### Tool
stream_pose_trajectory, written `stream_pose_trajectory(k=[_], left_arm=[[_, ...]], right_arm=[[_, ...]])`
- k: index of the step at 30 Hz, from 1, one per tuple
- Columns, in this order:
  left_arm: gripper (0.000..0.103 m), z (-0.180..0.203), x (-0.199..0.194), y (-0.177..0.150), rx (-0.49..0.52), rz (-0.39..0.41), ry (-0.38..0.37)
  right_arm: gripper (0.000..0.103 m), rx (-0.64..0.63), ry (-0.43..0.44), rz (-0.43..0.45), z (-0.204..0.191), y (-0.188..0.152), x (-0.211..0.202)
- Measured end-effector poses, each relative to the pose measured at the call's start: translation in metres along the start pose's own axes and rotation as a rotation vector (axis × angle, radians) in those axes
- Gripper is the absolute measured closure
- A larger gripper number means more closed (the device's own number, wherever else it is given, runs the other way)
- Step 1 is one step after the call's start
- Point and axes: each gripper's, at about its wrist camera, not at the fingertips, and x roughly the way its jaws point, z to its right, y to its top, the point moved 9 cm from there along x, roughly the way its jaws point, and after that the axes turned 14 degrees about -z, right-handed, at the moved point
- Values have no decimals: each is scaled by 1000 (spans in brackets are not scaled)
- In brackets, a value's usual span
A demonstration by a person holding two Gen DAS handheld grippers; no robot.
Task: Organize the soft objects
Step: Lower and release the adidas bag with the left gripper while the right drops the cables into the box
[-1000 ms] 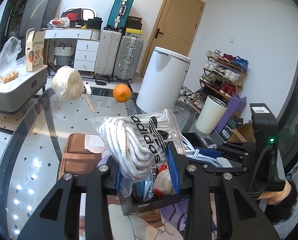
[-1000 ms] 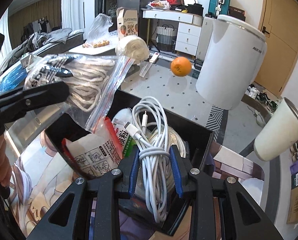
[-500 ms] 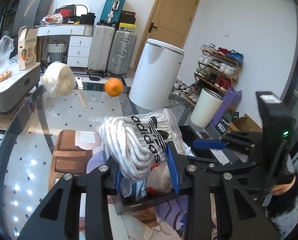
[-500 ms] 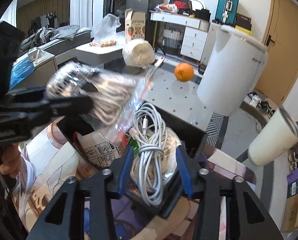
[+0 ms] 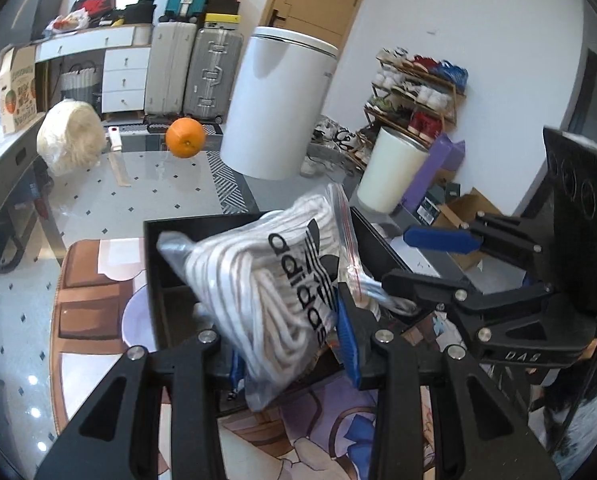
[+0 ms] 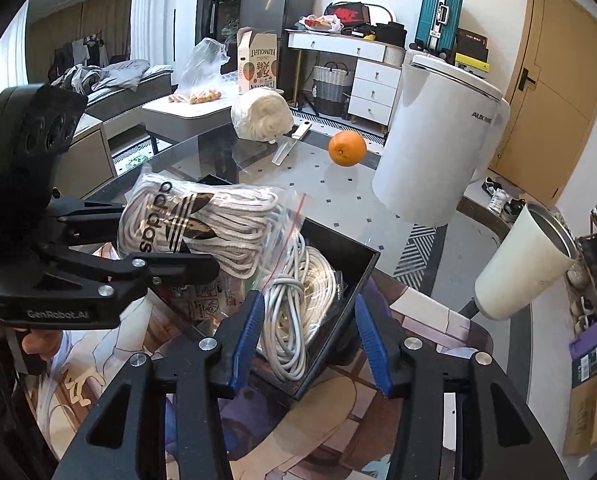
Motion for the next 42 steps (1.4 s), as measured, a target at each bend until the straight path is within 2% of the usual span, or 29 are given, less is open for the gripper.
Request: stream_pose_trajectory(k=[2,13,16,19,21,22,23,25,31,34,42], left_arm=[[68,1,2,0,10,-3,19],[68,14,-15,5,61,48,-59],[62,3,-6,5,30,18,-8],[43,-5,-9,3,2,21,-2],[43,-7,-13,1,5,25,15],[39,-7,-14,-1,6,21,21],[27,-8,-16,-2,9,20,30],[21,-11,-20,-4,7,34,63],[16,-20,-40,-9,11,89,126],[16,-34,-47,-11,-13,115,181],[16,-55,-32,-7,-28,110,260]], right_arm=[[55,1,-4,0,2,-1,-1],[55,14,-8,7,5,-2,-3],[55,17,-7,11,6,-3,-5],[55,23,-4,23,6,-1,-7],[55,29,16,35,3,3,-7],[55,27,21,34,1,5,-5],[55,23,18,35,-1,6,-4],[55,21,22,32,-5,9,-1],[55,27,29,35,-6,8,-1],[55,32,26,33,-3,6,-4],[55,52,29,28,-3,-1,-5]])
